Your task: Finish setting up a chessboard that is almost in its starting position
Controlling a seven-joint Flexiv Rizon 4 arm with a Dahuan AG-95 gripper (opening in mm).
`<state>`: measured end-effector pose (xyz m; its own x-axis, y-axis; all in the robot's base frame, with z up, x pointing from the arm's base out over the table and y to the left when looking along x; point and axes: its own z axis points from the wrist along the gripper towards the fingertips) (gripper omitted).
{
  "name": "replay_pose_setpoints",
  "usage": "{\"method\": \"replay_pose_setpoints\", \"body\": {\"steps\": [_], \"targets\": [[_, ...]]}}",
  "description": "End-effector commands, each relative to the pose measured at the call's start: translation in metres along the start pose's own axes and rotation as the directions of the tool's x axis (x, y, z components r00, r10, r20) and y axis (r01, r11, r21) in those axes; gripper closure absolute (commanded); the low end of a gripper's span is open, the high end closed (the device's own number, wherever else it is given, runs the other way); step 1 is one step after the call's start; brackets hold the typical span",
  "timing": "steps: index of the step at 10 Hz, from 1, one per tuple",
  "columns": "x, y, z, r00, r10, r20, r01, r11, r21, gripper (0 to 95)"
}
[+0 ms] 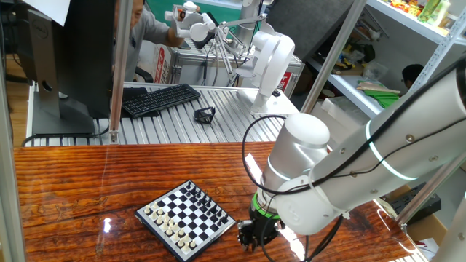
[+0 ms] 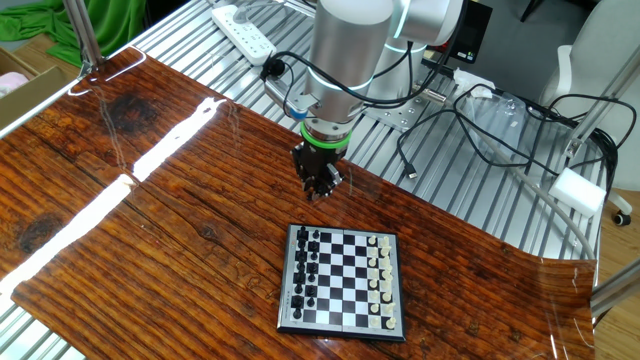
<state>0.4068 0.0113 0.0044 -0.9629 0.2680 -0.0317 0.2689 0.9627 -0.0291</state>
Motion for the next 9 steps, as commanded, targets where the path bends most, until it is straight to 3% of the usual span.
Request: {"method": "replay_pose_setpoints", "body": {"steps": [1, 9], "targets": [[0.0004, -0.0002, -0.0003, 1.0, -0.004, 0.001, 0.004, 1.0, 0.0, 95.0], [0.0007, -0.0003, -0.0005, 1.0, -0.01, 0.008, 0.01, 1.0, 0.001, 95.0]]}}
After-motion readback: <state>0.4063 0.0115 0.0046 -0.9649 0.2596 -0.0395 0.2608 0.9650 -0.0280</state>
